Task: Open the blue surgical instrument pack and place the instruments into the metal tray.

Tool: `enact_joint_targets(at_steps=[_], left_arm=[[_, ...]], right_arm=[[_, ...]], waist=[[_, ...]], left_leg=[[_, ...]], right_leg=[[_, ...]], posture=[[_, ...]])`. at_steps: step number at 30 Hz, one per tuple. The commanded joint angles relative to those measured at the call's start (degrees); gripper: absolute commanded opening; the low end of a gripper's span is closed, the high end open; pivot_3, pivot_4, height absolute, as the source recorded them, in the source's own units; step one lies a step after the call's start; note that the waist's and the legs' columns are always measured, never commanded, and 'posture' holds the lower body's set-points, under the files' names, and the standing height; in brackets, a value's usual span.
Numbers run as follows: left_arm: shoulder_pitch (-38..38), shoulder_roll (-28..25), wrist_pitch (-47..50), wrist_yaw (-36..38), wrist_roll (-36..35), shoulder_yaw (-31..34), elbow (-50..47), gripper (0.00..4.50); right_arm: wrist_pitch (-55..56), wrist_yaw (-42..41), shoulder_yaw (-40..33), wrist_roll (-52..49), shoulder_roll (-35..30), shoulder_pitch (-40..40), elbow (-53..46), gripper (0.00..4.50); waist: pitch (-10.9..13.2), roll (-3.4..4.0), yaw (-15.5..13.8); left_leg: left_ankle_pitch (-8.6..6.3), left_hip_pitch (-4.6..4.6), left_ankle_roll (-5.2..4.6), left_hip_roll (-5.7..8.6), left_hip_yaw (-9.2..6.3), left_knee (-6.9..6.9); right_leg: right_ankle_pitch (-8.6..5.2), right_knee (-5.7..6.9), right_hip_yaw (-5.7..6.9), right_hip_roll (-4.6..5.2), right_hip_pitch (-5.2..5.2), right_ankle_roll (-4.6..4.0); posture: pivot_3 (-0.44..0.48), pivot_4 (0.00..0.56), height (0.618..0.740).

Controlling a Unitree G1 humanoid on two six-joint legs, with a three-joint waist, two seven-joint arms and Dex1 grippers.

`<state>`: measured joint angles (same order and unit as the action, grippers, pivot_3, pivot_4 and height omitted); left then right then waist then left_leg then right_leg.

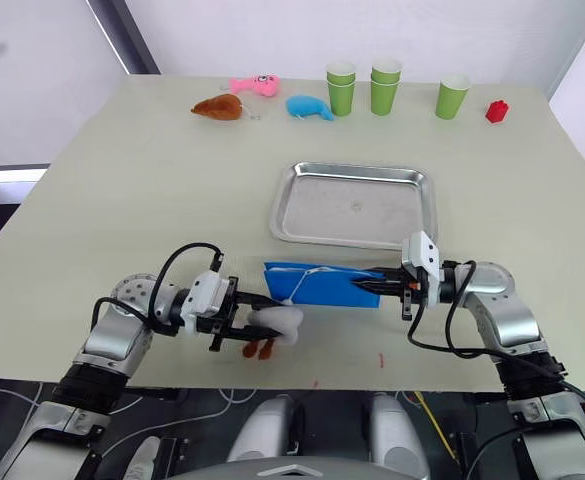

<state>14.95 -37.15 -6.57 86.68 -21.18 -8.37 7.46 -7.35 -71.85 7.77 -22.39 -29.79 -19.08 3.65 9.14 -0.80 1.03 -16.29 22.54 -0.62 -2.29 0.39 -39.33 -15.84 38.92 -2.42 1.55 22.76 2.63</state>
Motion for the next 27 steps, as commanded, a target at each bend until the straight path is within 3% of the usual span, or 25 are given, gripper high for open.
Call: enact_joint_targets(at_steps=[1,2,9,17,27], left_arm=[[-0.09,-2.4,1.11,1.81,-1.85,1.92,-0.67,0.46],[0.3,-2.86,2.07,2.0,-2.9,2.59,-0.88,0.02],[2.27,-4.75,10.38,1.31,-10.2,8.25,-3.0,0.02],[5.99,-9.33,3.87,2.01,-5.6,13.17,10.32,0.02],[5.13,-11.01,-2.44,3.57,-1.36,12.35,19.54,0.02]], right_arm=[[0.71,0.11,0.41,1.03,0.38,-0.54,1.25,0.0],[0.9,0.03,0.48,1.11,0.4,-0.57,1.42,0.0],[1.8,0.0,0.92,1.52,0.76,-0.13,1.84,0.0],[2.62,-0.11,0.51,1.7,0.5,0.15,2.54,0.0],[3.37,0.06,0.49,1.74,0.27,0.89,2.46,0.0]], waist=[[0.0,0.0,0.13],[0.0,0.0,0.15],[0.0,-0.01,0.16],[0.0,-0.01,0.17],[0.0,-0.01,0.12]], left_leg=[[0.0,0.0,0.0,-0.02,0.0,0.0],[0.0,-0.01,0.0,-0.03,0.01,0.01],[0.0,-0.02,0.0,-0.04,0.01,0.01],[0.0,-0.05,0.0,-0.05,0.01,0.04],[0.0,-0.04,0.0,-0.08,0.06,0.06]], right_leg=[[0.0,0.0,0.0,-0.02,0.0,0.0],[0.0,0.0,-0.01,-0.02,0.0,0.0],[0.01,0.0,-0.01,-0.04,0.0,-0.01],[0.02,0.02,0.0,-0.08,0.01,-0.03],[0.02,0.0,-0.01,-0.09,0.01,-0.04]], posture=[[0.0,0.15,0.74],[0.0,0.15,0.74],[0.0,0.15,0.74],[0.0,0.15,0.74],[0.0,0.15,0.74]])
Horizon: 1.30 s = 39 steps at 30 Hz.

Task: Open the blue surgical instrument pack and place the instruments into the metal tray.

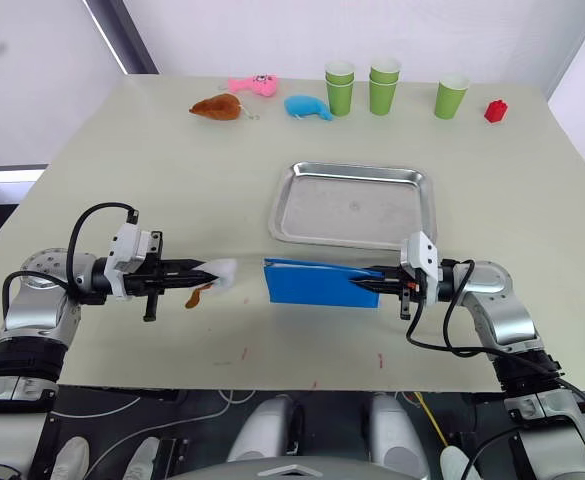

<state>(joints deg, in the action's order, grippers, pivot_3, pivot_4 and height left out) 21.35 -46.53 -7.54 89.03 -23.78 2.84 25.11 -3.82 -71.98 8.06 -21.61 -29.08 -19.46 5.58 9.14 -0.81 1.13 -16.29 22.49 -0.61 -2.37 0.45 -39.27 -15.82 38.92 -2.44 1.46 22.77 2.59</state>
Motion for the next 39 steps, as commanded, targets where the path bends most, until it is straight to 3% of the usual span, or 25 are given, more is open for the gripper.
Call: enact_joint_targets(at_steps=[1,12,39], left_arm=[[-1.6,-1.78,-1.73,1.46,1.5,0.97,2.25,0.02],[-2.36,-1.88,-6.6,1.9,4.75,-1.42,9.74,0.02],[-4.23,0.65,-8.6,0.34,5.93,-4.54,9.74,0.02]], right_arm=[[-0.15,0.21,0.19,0.95,-0.48,1.38,0.44,0.0],[0.0,0.58,0.05,0.92,-0.53,1.26,0.3,0.0],[-7.07,1.44,-4.43,-11.28,3.13,2.0,-6.9,0.0]], waist=[[0.0,0.0,0.03],[-0.01,-0.01,0.14],[-0.02,0.15,-0.27]], left_leg=[[0.0,-0.01,0.0,0.0,0.0,0.0],[0.0,-0.08,0.0,-0.03,0.01,0.0],[0.0,-0.1,0.0,-0.02,0.12,0.02]], right_leg=[[0.0,0.0,0.0,-0.01,0.0,0.0],[0.02,0.04,-0.03,-0.02,-0.02,-0.03],[0.03,0.04,-0.11,0.01,-0.02,-0.03]], posture=[[0.0,0.15,0.74],[0.0,0.15,0.74],[0.0,0.15,0.74]])
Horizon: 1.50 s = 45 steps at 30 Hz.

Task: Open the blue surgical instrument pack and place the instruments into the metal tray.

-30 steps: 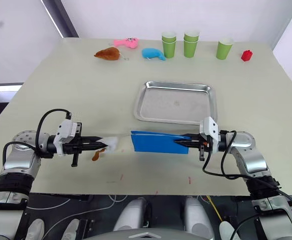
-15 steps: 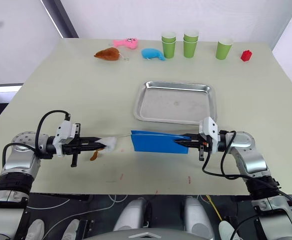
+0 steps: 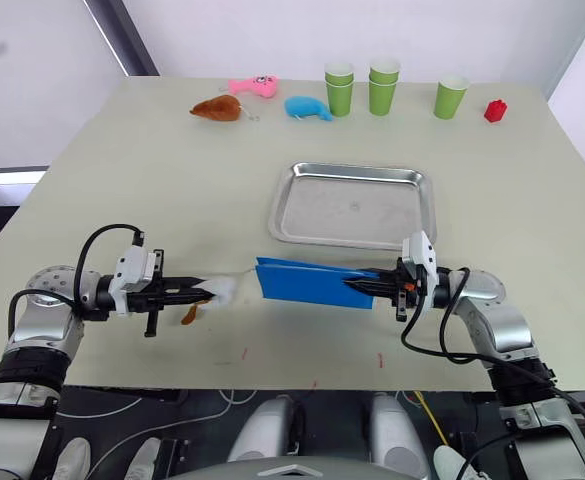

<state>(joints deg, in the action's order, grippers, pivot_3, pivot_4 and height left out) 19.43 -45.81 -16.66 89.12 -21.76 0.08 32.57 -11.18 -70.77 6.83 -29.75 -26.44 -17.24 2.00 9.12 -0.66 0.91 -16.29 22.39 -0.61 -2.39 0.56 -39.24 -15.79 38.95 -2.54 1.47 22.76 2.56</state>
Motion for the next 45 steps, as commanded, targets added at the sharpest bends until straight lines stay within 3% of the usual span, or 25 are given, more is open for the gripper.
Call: enact_joint_targets(at_steps=[1,13,26,45], left_arm=[[-2.36,-0.03,0.57,0.18,3.88,-1.78,2.23,0.02],[-1.77,0.79,0.31,-0.85,3.93,-1.73,2.77,0.02],[-1.19,1.39,0.65,-1.35,3.81,-1.06,3.01,0.02],[-1.84,1.94,-1.24,-1.26,5.01,-1.73,4.61,0.02]], right_arm=[[0.37,0.31,-3.32,-3.1,0.64,-0.21,-3.39,0.0],[2.12,-0.16,-4.03,-2.02,1.08,-1.07,-2.6,0.0],[0.3,4.23,-6.17,-7.02,7.19,-1.57,-4.88,0.0],[-2.08,8.06,-8.85,-12.45,11.32,-3.11,-7.33,0.0]], waist=[[0.0,0.0,-0.05],[0.0,0.02,-0.1],[0.0,0.03,-0.18],[0.01,0.05,-0.22]], left_leg=[[0.0,0.0,0.0,0.0,0.0,0.0],[0.0,0.0,0.0,0.01,0.07,0.0],[0.0,0.02,0.0,0.0,0.24,0.0],[0.0,0.03,0.0,0.01,0.24,0.0]], right_leg=[[0.0,0.0,0.0,0.0,0.0,0.0],[0.0,0.0,0.01,0.0,0.0,0.0],[0.0,0.0,0.03,0.01,0.0,0.0],[0.0,0.0,0.05,0.04,0.0,0.0]], posture=[[0.0,0.15,0.74],[0.0,0.15,0.74],[0.0,0.15,0.74],[0.0,0.15,0.74]])
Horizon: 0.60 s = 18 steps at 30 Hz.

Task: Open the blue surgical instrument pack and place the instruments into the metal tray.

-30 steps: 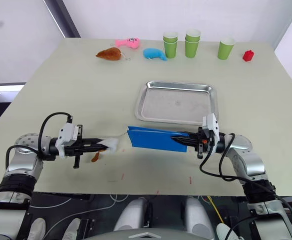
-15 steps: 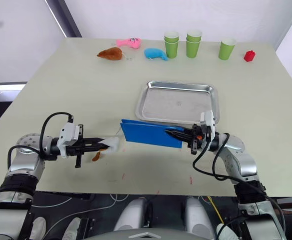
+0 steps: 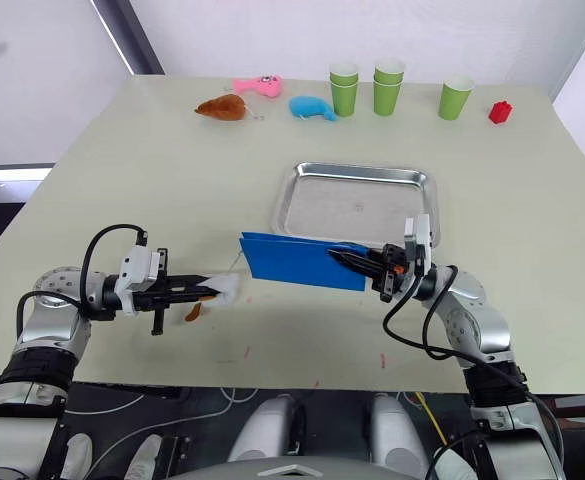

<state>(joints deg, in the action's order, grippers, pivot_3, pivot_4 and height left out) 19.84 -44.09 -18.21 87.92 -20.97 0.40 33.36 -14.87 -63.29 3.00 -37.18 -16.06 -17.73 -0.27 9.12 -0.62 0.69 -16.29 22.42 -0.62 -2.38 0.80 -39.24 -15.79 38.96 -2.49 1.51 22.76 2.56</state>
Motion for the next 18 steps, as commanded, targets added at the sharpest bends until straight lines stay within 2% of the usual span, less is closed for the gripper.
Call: enact_joint_targets(at_steps=[1,8,15,18], left_arm=[[-2.26,0.24,0.22,-0.03,4.24,-2.05,3.92,0.02],[-2.5,0.42,-0.62,0.02,4.52,-2.17,4.7,0.02],[-2.35,0.54,-1.4,0.08,4.75,-2.33,5.51,0.02],[-2.37,0.57,-1.58,0.11,4.81,-2.41,5.7,0.02]], right_arm=[[1.6,0.59,-5.01,-4.95,1.02,-2.63,-5.03,0.0],[1.69,1.69,-5.91,-5.99,1.97,-3.37,-4.9,0.0],[2.78,-2.51,-2.58,-1.56,-1.41,-1.2,-5.03,0.0],[2.1,-1.12,-4.13,-3.39,-0.54,-1.46,-5.52,0.0]], waist=[[0.0,0.01,-0.04],[0.0,0.01,-0.1],[-0.01,0.06,-0.04],[-0.05,0.12,0.07]], left_leg=[[0.0,0.0,0.0,0.0,0.0,0.0],[0.0,0.03,0.0,0.02,-0.01,0.0],[0.0,0.02,0.0,0.03,0.0,0.0],[0.0,0.01,0.0,0.02,0.0,0.01]], right_leg=[[0.0,0.0,0.0,0.0,0.0,0.0],[0.0,-0.02,0.02,0.04,0.0,0.0],[0.0,-0.01,0.02,0.04,0.0,0.0],[0.0,-0.01,0.01,0.03,0.0,0.0]], posture=[[0.0,0.15,0.74],[0.0,0.15,0.74],[0.0,0.15,0.74],[0.0,0.15,0.74]])
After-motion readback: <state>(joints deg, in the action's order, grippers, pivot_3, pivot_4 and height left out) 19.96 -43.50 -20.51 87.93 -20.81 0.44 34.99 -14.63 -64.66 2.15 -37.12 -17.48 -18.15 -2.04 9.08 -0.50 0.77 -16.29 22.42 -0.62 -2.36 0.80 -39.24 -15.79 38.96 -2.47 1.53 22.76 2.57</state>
